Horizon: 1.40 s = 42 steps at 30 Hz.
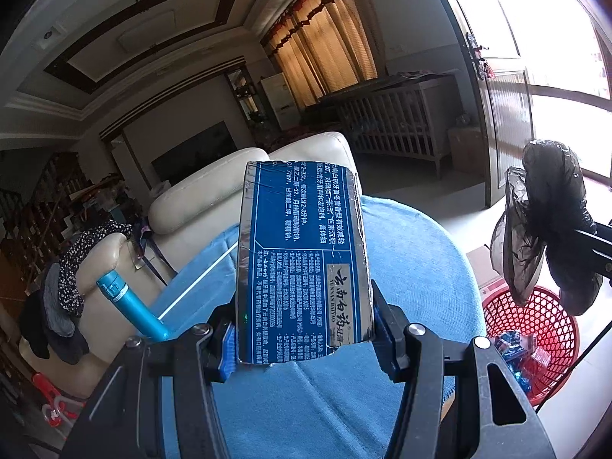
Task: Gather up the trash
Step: 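Carry the blue box and black bag over the red mesh basket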
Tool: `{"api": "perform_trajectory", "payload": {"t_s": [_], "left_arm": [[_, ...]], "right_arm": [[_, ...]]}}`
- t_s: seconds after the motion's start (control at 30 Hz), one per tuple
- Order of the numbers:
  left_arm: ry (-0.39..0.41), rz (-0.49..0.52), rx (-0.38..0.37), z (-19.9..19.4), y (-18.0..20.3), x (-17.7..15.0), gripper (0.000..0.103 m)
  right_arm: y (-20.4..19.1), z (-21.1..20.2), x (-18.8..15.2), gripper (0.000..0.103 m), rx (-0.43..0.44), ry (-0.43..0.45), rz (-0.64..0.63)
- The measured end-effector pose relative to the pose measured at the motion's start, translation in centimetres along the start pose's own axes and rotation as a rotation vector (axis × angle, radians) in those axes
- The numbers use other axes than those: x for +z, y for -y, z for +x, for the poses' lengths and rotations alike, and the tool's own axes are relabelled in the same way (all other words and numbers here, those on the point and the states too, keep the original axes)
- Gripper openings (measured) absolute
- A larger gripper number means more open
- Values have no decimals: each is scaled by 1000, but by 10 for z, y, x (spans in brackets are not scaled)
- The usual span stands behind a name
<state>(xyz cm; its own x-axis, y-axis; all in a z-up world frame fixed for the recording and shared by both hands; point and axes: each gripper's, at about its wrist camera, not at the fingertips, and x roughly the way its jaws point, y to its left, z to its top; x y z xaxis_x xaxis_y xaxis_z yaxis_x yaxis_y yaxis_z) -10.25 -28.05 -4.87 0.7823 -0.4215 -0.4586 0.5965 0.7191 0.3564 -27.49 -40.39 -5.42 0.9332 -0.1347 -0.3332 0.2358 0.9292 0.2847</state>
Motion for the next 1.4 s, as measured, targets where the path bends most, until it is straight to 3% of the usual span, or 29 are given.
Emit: {"api": "perform_trajectory", "payload": {"t_s": [1.4], "left_arm": [[-38, 113, -109, 26, -7, 5, 58]], "right_arm": [[-6, -14, 5, 40, -51, 13, 77]]}}
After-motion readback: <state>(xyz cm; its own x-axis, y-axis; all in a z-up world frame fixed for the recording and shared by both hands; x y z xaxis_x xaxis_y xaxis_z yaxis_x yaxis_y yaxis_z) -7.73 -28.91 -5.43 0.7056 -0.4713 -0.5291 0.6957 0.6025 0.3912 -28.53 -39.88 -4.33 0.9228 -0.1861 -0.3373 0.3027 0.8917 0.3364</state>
